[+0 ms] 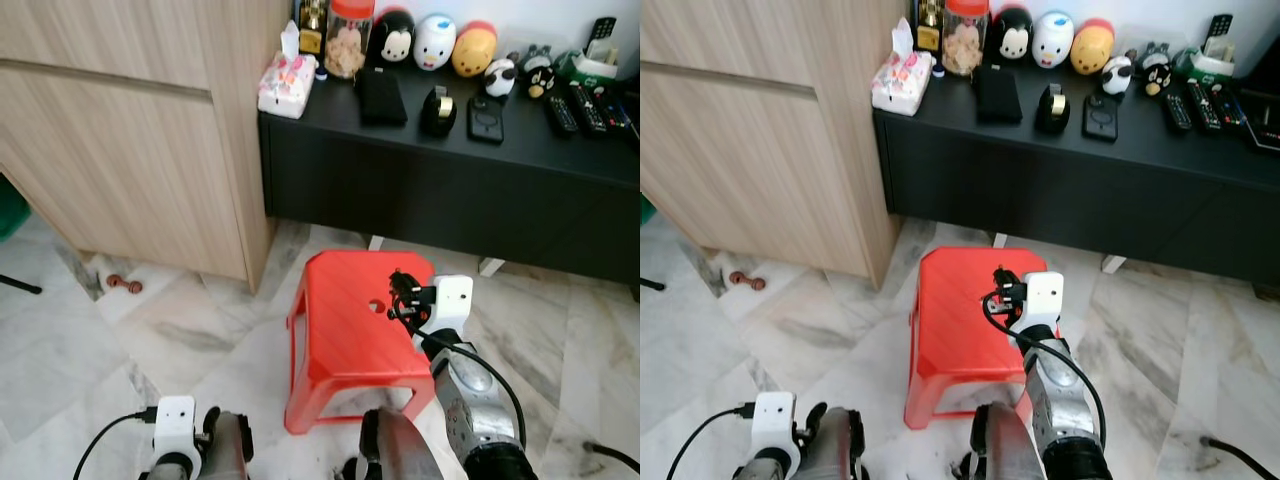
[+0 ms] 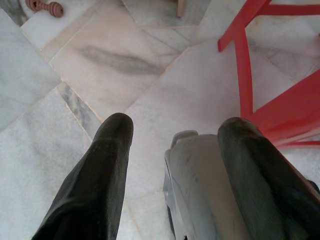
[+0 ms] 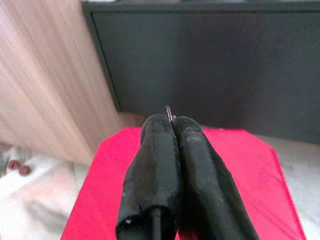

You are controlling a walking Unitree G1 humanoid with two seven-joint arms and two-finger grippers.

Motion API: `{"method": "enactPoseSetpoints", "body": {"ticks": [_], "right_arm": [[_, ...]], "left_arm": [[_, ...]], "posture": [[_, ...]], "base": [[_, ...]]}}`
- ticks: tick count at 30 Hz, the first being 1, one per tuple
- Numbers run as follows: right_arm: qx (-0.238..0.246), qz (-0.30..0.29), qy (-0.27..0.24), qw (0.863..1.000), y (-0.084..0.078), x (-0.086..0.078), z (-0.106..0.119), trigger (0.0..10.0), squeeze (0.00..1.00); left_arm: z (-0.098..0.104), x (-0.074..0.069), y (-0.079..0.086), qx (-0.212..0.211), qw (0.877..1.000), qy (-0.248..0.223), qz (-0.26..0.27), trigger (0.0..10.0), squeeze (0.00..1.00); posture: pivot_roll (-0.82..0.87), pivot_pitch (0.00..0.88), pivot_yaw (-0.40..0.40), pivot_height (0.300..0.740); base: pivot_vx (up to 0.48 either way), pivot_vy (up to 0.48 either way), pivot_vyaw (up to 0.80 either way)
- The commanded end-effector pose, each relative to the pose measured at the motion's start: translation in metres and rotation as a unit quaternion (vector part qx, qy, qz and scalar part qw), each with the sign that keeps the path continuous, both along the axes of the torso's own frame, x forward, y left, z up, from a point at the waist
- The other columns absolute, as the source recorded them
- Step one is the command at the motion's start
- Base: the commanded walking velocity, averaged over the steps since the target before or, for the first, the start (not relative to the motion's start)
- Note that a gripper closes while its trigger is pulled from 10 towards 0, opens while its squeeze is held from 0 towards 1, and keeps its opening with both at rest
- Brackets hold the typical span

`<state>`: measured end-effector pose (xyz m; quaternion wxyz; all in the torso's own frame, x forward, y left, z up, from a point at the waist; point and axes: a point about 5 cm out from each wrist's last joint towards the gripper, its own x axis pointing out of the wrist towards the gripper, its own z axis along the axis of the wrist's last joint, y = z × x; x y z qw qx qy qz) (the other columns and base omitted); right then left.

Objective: Hang keys on a hook

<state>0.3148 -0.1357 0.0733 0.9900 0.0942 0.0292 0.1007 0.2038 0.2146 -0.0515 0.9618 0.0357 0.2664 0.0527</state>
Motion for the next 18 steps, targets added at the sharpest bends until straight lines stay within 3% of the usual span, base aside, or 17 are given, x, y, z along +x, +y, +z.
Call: {"method": "enactPoseSetpoints", "body": {"ticks": [1,18], "right_arm": [[0.003,-0.025,-0.009,1.0,-0.0089,-0.0006,0.0025,10.0,0.0],[0.009,-0.048,-0.009,0.999,-0.0105,0.0015,0.0011,10.0,0.0]], "left_arm": [[-0.0181,-0.023,-0.0077,-0.01,0.998,0.064,-0.016,10.0,0.0],[-0.0208,-0.0256,-0.006,-0.008,0.996,0.083,-0.02,10.0,0.0]], "posture": [[0.18,0.127,-0.082,0.616],[0.18,0.06,-0.063,0.616]], "base": [[-0.289,0.0,0.0],[-0.291,0.0,0.0]]}}
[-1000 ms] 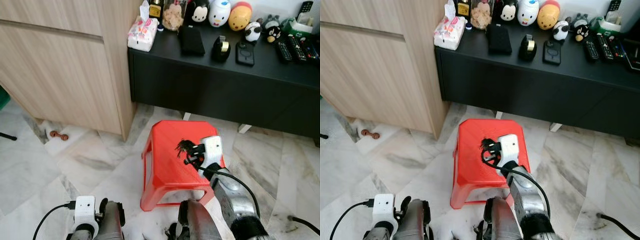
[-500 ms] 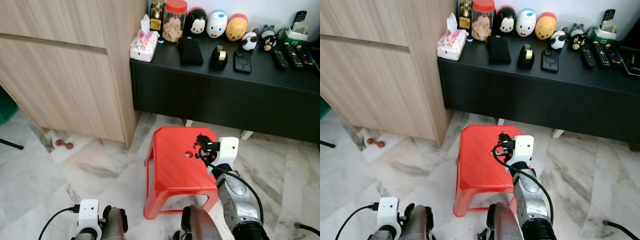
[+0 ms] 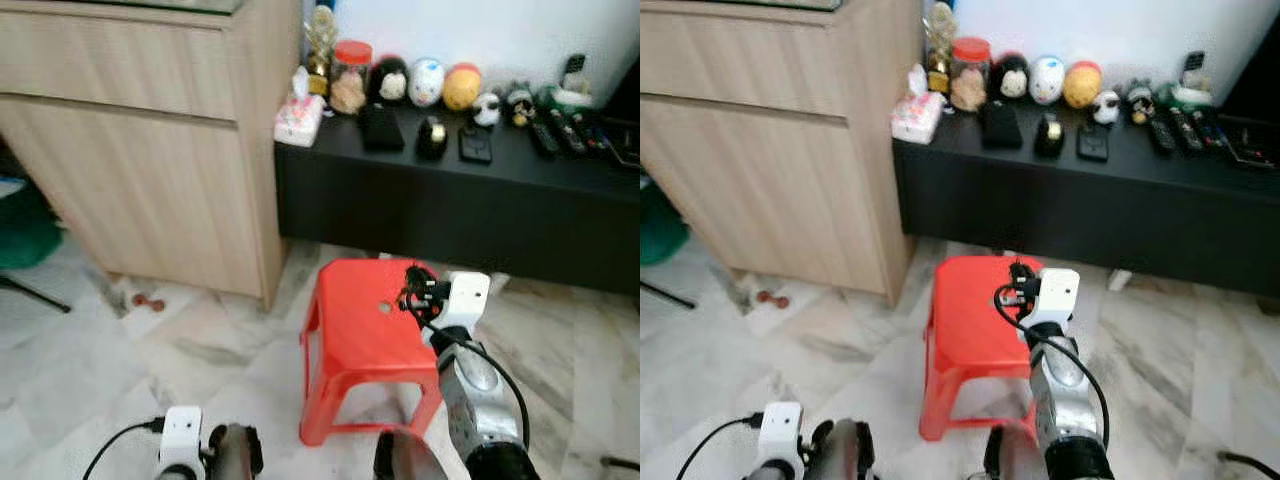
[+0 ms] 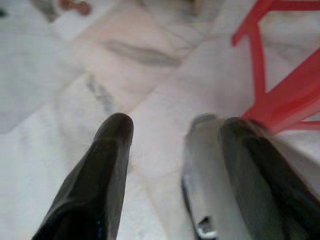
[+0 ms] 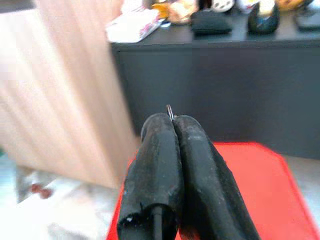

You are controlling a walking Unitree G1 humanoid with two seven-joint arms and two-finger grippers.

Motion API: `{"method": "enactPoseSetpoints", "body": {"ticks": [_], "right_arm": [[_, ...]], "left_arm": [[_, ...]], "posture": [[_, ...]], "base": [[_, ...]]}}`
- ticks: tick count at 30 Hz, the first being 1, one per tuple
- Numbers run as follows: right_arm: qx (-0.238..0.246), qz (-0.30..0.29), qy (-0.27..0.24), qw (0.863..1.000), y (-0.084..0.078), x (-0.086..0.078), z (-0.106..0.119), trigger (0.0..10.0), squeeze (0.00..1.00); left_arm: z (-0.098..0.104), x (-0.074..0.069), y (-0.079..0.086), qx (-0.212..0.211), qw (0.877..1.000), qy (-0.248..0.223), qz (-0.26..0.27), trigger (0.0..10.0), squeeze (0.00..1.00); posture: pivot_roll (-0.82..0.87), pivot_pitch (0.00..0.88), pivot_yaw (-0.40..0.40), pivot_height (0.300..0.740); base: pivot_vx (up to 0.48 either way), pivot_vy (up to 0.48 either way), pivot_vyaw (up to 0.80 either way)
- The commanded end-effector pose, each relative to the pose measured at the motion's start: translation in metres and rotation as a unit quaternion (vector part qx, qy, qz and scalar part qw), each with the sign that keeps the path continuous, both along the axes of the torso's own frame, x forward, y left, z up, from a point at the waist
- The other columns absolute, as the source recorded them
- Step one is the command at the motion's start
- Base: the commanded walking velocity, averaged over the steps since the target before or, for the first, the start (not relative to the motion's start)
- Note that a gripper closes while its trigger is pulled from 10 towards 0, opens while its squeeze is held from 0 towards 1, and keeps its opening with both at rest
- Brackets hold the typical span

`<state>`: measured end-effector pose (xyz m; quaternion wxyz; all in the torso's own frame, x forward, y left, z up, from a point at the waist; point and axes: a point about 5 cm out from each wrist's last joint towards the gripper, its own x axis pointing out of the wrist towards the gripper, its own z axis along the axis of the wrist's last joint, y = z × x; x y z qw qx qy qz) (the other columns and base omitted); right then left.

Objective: Hang keys on a hook

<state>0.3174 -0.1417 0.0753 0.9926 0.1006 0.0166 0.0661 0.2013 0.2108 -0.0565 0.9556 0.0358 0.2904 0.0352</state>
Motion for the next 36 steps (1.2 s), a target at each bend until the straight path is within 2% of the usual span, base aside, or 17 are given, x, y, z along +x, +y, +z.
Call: {"method": "enactPoseSetpoints", "body": {"ticks": [1,17,19,30,36], "right_arm": [[0.003,-0.013,-0.001,1.0,-0.005,-0.002,-0.001,10.0,0.0],[-0.006,-0.022,0.002,1.0,-0.008,-0.001,-0.003,10.0,0.0],[0.003,-0.018,-0.01,1.0,-0.008,-0.001,0.0,10.0,0.0],[-0.005,-0.018,0.002,1.0,-0.006,-0.003,-0.006,10.0,0.0],[-0.012,-0.022,0.022,0.999,-0.008,-0.006,-0.014,10.0,0.0]], "left_arm": [[-0.016,-0.023,-0.002,-0.003,0.998,0.059,-0.004,10.0,0.0],[-0.016,-0.02,-0.005,-0.008,0.998,0.06,-0.003,10.0,0.0],[-0.016,-0.02,-0.006,-0.008,0.998,0.06,-0.004,10.0,0.0],[-0.017,-0.021,-0.007,-0.008,0.998,0.062,-0.001,10.0,0.0],[-0.017,-0.021,-0.007,-0.009,0.998,0.062,0.0,10.0,0.0]], "posture": [[0.18,0.054,-0.064,0.616],[0.18,0.053,-0.075,0.616],[0.18,0.056,-0.076,0.631],[0.18,0.065,-0.082,0.711],[0.19,0.071,-0.083,0.74]], "base": [[-0.3,0.0,0.0],[-0.254,0.0,0.0],[0.0,0.0,0.0],[0.0,0.0,0.0],[0.0,0.0,0.0]]}}
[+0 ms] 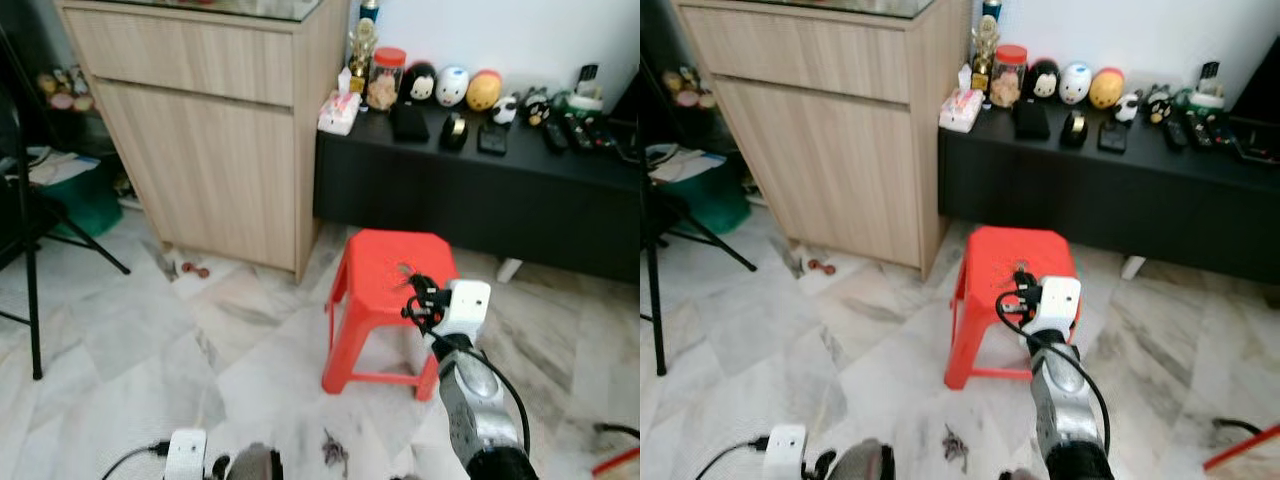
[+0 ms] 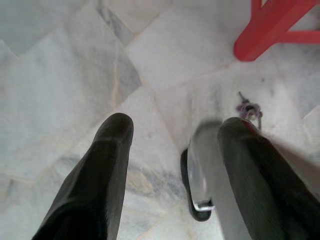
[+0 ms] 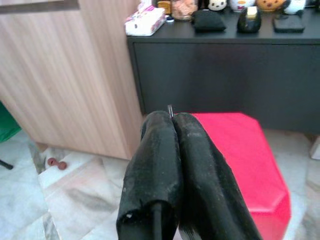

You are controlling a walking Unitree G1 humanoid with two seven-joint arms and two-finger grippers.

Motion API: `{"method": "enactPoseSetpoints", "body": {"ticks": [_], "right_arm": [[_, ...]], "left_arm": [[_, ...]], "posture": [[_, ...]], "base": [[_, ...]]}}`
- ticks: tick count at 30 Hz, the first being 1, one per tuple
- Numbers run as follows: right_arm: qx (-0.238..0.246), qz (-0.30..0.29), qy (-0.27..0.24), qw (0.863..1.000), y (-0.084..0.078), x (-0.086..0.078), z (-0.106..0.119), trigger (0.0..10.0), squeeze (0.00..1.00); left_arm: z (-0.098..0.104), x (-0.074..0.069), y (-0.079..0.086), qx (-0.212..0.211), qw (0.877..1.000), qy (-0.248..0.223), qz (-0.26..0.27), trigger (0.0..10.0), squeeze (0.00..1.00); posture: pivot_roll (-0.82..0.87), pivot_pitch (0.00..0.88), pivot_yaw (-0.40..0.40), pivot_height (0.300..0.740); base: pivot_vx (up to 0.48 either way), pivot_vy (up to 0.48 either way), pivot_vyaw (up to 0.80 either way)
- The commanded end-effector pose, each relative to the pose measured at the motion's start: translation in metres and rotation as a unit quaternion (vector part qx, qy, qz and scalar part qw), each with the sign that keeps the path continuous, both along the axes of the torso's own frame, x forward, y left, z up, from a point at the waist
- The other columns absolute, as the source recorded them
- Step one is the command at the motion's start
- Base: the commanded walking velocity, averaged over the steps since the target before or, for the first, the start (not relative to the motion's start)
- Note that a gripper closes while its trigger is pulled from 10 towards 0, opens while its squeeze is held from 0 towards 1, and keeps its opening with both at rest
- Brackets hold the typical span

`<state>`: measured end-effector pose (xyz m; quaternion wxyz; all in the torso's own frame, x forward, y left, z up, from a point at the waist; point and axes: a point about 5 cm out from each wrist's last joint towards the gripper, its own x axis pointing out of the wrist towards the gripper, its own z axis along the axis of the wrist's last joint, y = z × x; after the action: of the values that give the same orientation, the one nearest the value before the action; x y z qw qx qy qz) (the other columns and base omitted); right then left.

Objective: Hang keys on a hook

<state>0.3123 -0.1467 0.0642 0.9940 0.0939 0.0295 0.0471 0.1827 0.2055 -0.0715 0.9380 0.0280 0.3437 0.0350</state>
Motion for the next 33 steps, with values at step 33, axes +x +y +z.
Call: {"method": "enactPoseSetpoints", "body": {"ticks": [33], "right_arm": [[-0.093,-0.09,0.315,0.94,-0.074,-0.099,-0.12,10.0,0.0]], "left_arm": [[-0.004,-0.007,0.001,-0.006,1.0,0.021,-0.002,10.0,0.0]], "posture": [[0.17,0.103,-0.055,0.74]], "base": [[0.0,0.0,0.0]]}}
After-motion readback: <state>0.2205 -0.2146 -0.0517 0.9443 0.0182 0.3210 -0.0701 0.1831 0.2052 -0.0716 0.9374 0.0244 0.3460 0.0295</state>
